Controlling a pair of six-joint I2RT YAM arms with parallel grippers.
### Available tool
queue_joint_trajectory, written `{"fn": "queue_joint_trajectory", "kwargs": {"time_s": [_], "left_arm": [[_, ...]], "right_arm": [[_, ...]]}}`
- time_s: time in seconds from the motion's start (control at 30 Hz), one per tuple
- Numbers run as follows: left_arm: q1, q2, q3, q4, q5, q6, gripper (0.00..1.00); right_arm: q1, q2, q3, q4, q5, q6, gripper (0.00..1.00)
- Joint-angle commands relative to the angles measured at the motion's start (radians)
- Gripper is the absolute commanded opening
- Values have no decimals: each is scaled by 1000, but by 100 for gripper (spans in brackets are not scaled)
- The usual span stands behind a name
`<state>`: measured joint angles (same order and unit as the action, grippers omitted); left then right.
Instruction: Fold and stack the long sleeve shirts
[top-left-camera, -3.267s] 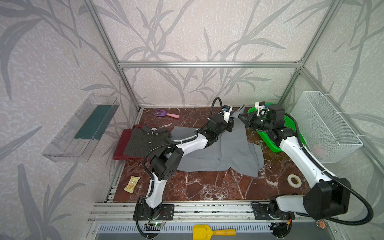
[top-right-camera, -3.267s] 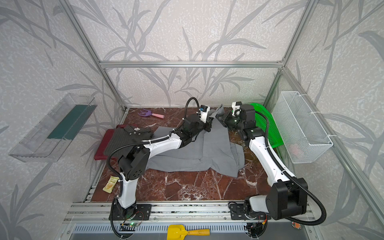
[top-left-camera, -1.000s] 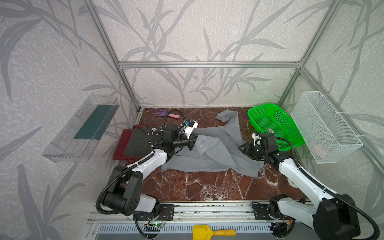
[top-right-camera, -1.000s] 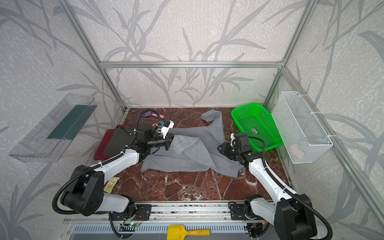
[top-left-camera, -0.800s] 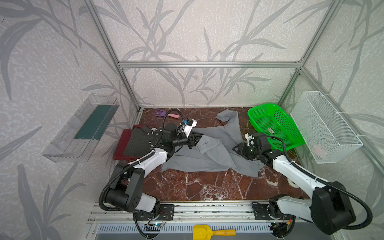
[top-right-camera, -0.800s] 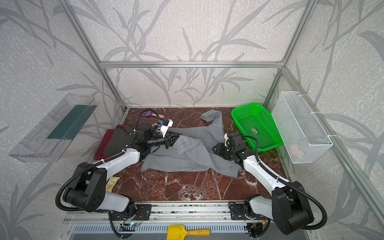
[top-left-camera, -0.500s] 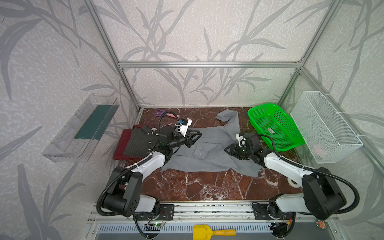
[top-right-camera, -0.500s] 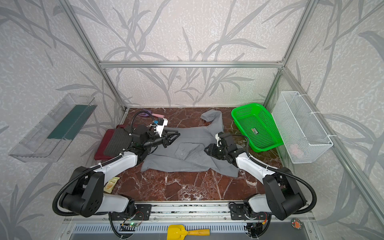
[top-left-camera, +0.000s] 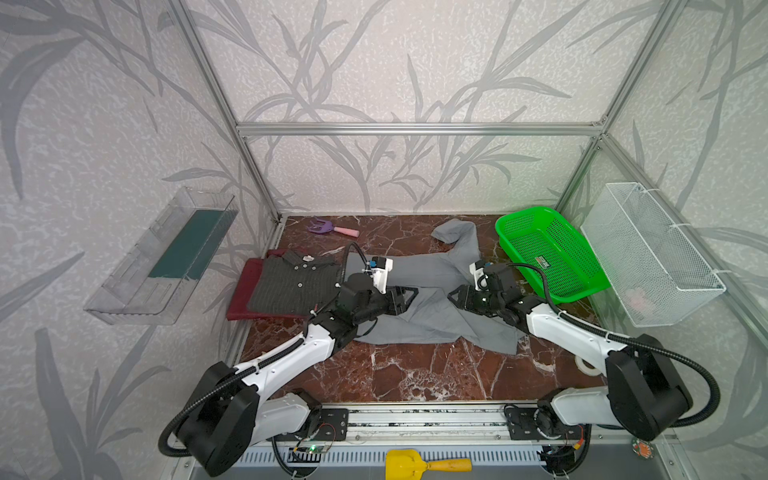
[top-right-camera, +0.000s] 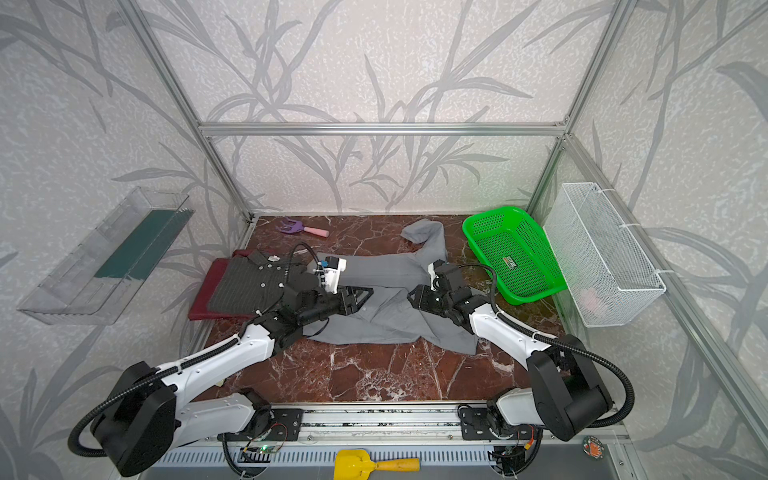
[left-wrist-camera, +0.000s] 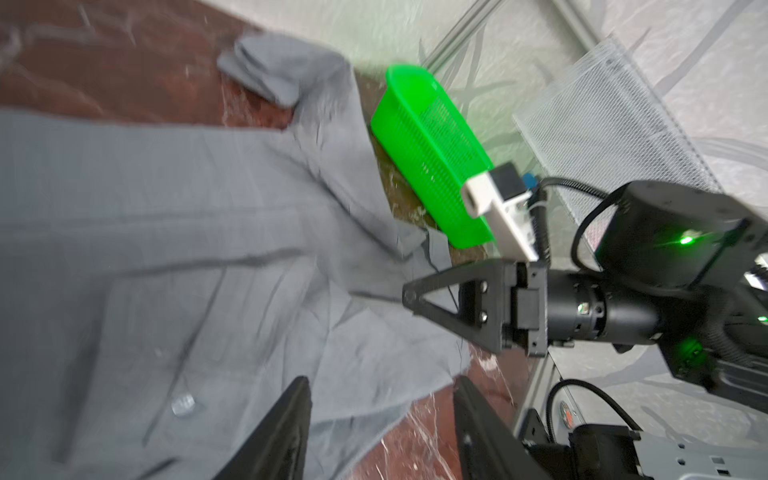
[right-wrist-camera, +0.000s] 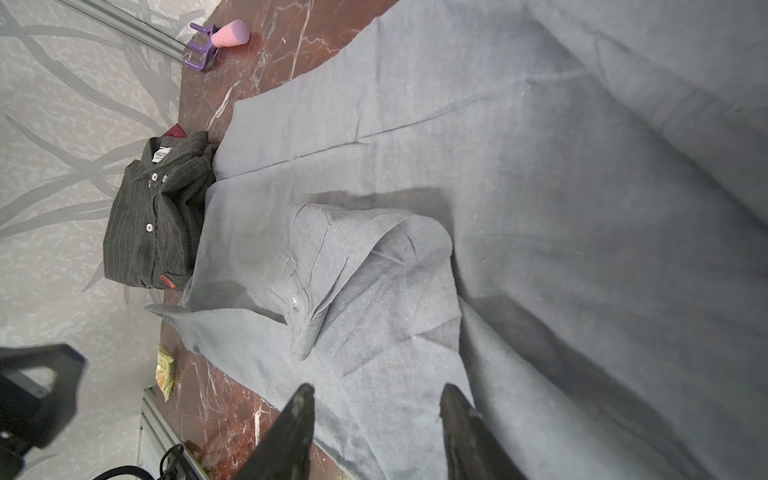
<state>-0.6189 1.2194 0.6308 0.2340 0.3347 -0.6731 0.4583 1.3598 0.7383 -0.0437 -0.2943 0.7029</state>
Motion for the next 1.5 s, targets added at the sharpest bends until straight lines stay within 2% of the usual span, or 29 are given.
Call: {"fn": "queue_joint_trajectory", "kwargs": {"time_s": [0.0, 0.07, 0.23, 0.53, 0.67, 0.77, 0.93, 1.2, 1.43, 1.47], "left_arm": [[-91, 46, 105, -230, -211, 68, 57], [-126, 102, 158, -329, -259, 159, 57], [-133, 260, 240, -495, -306, 270, 49], [-149, 449, 355, -581, -357, 318, 46], [-156, 491, 402, -603, -416, 343, 45], [-160, 503, 419, -599, -413, 350, 45], [-159, 559, 443, -621, -393, 367, 28], [-157, 590, 471, -653, -410, 398, 21], [-156, 590, 540, -691, -423, 443, 0], [-156, 583, 547, -698, -426, 456, 0]], "right_arm": [[-2, -59, 56, -56, 59, -56, 50], [-7, -83, 60, -75, 68, -57, 50], [-36, -176, 49, -109, 81, -94, 50], [-64, -328, 30, -162, 90, -128, 51], [-69, -363, 28, -173, 81, -138, 51], [-72, -379, 22, -179, 81, -148, 52], [-85, -384, 11, -173, 63, -149, 52], [-102, -398, 6, -175, 48, -149, 52], [-110, -413, 3, -189, 47, -151, 51], [-113, -416, 3, -191, 47, -151, 51]]}}
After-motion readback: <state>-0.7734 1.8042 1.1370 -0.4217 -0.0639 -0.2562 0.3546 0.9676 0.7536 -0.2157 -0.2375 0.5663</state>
